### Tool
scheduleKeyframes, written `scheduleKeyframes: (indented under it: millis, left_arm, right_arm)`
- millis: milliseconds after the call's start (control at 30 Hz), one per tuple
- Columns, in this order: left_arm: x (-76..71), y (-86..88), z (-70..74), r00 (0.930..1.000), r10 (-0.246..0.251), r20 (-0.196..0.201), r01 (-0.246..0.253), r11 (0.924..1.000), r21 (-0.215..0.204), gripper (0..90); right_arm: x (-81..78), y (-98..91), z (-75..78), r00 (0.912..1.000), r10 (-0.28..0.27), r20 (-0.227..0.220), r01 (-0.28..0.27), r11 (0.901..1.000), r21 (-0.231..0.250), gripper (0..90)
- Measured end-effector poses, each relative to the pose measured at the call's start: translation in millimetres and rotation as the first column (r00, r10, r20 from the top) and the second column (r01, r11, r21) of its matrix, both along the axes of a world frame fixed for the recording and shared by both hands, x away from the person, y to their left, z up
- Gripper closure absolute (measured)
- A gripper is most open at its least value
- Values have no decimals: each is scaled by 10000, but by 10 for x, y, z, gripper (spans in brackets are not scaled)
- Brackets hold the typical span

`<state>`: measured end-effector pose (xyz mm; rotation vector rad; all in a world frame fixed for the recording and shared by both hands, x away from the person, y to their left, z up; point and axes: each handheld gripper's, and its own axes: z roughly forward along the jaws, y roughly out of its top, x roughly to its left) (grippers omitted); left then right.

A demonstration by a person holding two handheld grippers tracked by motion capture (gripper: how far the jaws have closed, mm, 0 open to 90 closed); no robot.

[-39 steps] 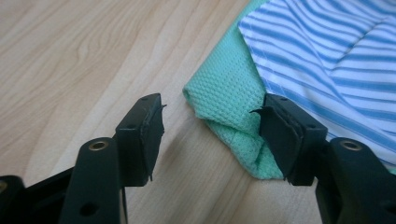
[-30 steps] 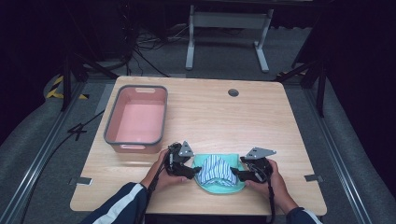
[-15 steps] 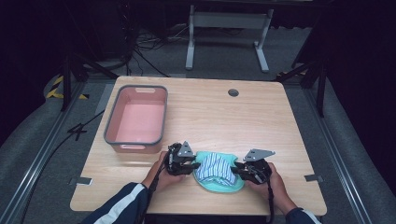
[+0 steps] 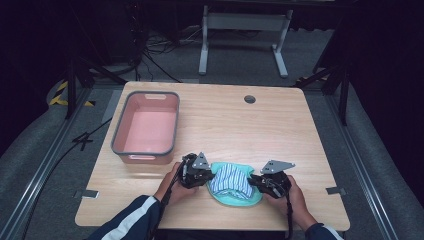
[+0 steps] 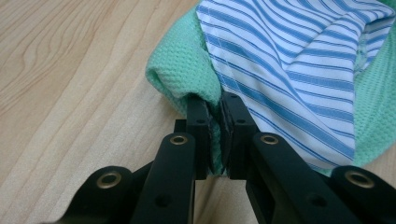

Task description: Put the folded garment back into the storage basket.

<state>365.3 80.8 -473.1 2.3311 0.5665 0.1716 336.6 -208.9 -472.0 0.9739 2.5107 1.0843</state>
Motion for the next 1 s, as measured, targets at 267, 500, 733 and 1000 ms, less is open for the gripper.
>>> scheduleKeyframes:
  millis: [267, 500, 733, 1000]
  left_arm:
    - [-9, 2, 91, 9999, -103, 74, 103, 9999, 75, 838]
    - [4, -10, 185, 9994, -237, 242, 238, 9997, -1, 839]
    - [16, -26, 311, 9989, -148, 444, 144, 9999, 89, 841]
    - [45, -32, 405, 9976, -14, 697, 7, 9999, 104, 841]
  right_arm:
    - [-10, -23, 61, 10000, -26, 76, 24, 9999, 166, 825]
    - [-10, -47, 131, 9996, -157, 245, 149, 9994, 307, 825]
    - [-2, -84, 205, 9989, -300, 362, 281, 9983, 515, 829]
    - [38, -45, 339, 9974, -426, 585, 385, 9969, 690, 830]
